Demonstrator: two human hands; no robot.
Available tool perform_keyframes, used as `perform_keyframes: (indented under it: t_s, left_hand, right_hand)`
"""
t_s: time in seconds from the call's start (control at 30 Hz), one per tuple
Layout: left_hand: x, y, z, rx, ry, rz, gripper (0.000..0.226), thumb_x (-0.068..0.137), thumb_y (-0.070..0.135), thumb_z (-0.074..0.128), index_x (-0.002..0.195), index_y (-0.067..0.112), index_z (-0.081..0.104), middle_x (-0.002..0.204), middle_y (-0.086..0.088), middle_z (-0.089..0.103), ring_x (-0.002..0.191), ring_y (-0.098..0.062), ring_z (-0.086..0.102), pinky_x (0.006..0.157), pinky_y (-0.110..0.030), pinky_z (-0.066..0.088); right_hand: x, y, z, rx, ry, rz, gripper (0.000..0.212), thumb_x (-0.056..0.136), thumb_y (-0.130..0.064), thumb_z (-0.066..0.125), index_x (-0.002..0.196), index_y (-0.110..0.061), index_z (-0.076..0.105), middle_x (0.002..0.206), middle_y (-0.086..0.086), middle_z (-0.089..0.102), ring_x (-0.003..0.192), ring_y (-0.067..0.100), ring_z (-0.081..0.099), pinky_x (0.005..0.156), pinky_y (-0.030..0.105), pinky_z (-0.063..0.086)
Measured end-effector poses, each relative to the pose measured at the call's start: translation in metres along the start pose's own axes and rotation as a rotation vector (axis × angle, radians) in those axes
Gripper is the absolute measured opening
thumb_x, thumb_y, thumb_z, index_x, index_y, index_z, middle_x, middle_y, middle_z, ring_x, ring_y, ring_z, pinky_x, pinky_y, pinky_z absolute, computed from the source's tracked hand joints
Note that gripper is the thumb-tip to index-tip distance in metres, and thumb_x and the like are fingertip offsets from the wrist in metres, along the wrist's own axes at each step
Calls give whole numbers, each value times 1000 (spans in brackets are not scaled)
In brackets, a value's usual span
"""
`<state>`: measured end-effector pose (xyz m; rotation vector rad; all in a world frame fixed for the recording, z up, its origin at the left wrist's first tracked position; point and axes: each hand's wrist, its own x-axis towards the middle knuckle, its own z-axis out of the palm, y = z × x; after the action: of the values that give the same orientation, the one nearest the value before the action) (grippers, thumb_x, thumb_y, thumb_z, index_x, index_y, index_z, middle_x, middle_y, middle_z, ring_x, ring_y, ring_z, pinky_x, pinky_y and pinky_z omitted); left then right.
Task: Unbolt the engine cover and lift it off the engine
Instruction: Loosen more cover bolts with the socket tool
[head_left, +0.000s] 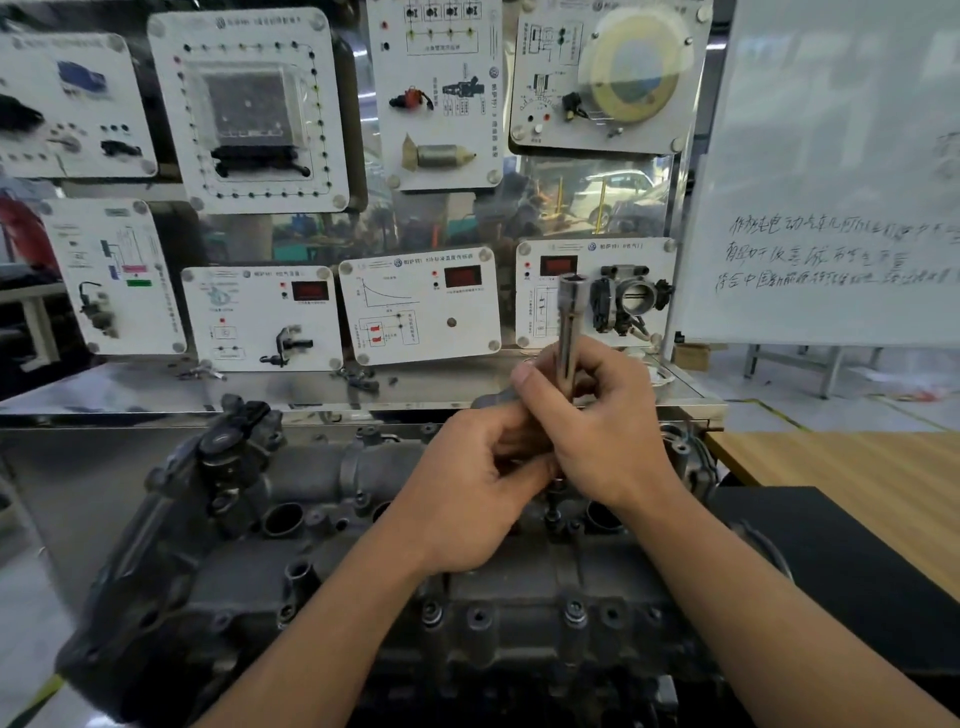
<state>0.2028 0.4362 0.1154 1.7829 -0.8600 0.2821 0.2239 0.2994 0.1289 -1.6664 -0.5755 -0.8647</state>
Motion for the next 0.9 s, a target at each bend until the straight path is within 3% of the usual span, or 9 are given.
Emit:
perform_keyframes:
  t_s: [0.13,0.23,0.33,0.43,0.53,0.6,0.67,0.8,0.9]
  left_hand:
    - [-2,0,1,160,185,37,30,75,8,81,95,25,69,77,10,72,70,-4,68,62,-19,54]
    - [-3,0,0,108,55,-19,34,83,11,75,113,24,65,95,5,73,89,-11,71,79,-31,59]
    - [-5,0,2,100,-149,-50,25,94,4,63,116,14,67,110,4,75,107,-7,68,97,-30,54]
    - [-6,1,4,105,-45,-67,19,87,6,73,105,13,72,98,4,77,95,-9,72,88,-30,57]
    - [-8,1,6,243,104,-16,32,73,20,84,96,32,65,85,13,73,80,-3,69,70,-18,52]
    - [-12,1,6,203,58,-14,42,76,24,81,111,34,61,96,14,72,89,-3,69,78,-20,54]
    - [-14,2,6,131,-64,-52,43,86,17,73,125,26,57,108,9,72,101,-8,70,90,-30,56]
    - [-16,4,7,146,-85,-46,26,92,3,64,115,14,67,109,9,75,105,-3,69,95,-28,54]
    - [-17,5,9,162,40,-45,22,83,8,75,101,19,68,91,8,77,86,-6,72,79,-28,58]
  right_hand:
    - [-2,-1,0,-28,-11,-27,24,80,-24,70,71,-4,60,64,2,57,65,22,55,66,37,49]
    - [-3,-1,-1,21,7,-8,27,83,-24,68,72,0,61,64,10,58,65,28,56,66,42,51]
    - [-5,-1,-3,46,40,23,24,83,-24,67,72,-3,64,63,14,60,63,28,58,62,34,50]
    - [-9,-2,-2,22,26,14,25,82,-26,69,72,-4,64,63,9,61,64,24,58,64,31,49]
    - [-13,-3,-1,-25,12,-9,26,79,-28,73,71,-7,60,64,4,59,64,22,56,63,34,49]
    - [-14,-4,-2,-11,25,-2,27,80,-27,75,71,-7,60,65,6,60,65,24,57,65,39,51]
    - [-15,-4,-3,29,49,20,27,83,-26,77,74,-4,63,68,9,65,68,27,63,68,44,53]
    - [-17,-7,-4,70,75,33,29,83,-30,78,78,-4,66,71,13,69,70,31,67,68,47,54]
    - [-21,-13,-5,-15,144,-36,31,75,-38,81,75,-12,64,64,6,62,62,19,60,61,35,52]
